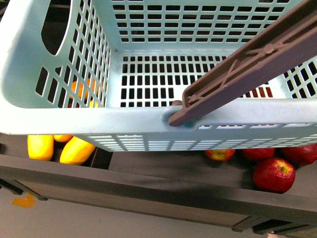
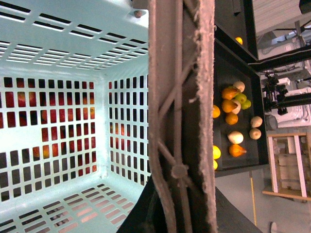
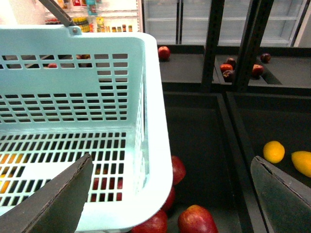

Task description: Pick lemon and mango into basket

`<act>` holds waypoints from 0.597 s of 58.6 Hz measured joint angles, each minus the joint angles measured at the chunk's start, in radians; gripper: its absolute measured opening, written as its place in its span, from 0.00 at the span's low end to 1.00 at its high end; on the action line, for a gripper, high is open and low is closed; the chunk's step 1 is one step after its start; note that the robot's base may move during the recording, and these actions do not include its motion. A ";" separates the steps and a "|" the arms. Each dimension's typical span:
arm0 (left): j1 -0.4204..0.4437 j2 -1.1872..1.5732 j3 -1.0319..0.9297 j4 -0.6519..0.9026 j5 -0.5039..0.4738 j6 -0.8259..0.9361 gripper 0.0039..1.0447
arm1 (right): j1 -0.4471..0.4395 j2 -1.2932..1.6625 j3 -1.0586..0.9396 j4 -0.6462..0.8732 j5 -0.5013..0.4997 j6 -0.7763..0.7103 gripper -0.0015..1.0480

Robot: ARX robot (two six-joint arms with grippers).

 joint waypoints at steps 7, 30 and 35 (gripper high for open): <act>0.005 0.000 0.000 0.002 -0.017 -0.003 0.05 | 0.000 0.000 0.000 0.000 0.000 0.000 0.92; 0.010 0.000 0.000 0.004 -0.013 -0.006 0.05 | -0.033 0.248 0.145 -0.332 0.229 0.227 0.92; 0.009 0.000 0.000 0.005 -0.016 -0.003 0.05 | -0.229 0.423 0.168 -0.269 0.146 0.300 0.92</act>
